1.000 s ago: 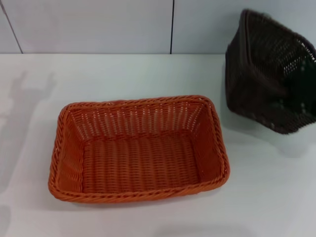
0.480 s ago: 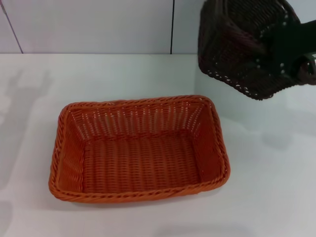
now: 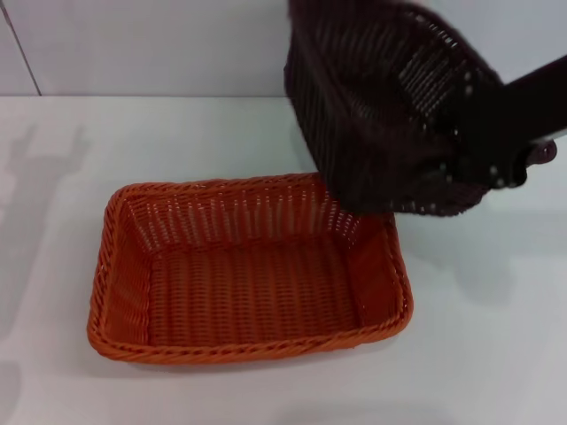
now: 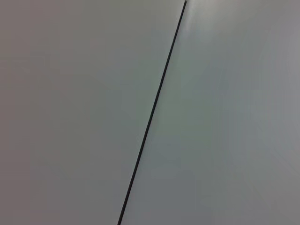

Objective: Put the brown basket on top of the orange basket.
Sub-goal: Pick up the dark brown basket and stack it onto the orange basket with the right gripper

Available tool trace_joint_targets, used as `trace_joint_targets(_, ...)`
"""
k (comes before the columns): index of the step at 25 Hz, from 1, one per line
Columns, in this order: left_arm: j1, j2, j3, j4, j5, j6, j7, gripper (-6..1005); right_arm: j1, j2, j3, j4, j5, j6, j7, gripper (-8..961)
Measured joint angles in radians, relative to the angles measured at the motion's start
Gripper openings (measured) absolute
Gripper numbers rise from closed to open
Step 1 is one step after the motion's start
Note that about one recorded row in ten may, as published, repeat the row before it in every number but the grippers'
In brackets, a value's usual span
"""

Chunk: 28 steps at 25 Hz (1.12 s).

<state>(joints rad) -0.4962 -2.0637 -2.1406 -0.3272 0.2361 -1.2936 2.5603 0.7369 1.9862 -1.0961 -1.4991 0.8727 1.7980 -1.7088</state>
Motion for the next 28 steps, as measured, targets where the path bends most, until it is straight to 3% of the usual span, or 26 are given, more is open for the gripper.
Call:
trace_joint_targets(11,-0.004,-0.002,-0.001,0.019,0.001,0.001,-0.002,833,0.005,-0.075,-0.045,0.094,0.162,0.050,-0.279,144)
trace_joint_targets(28,-0.004,-0.003,-0.002,0.032,0.002,0.002,-0.002,833,0.020,-0.133,-0.239,0.167,0.162,0.075,-0.712,141)
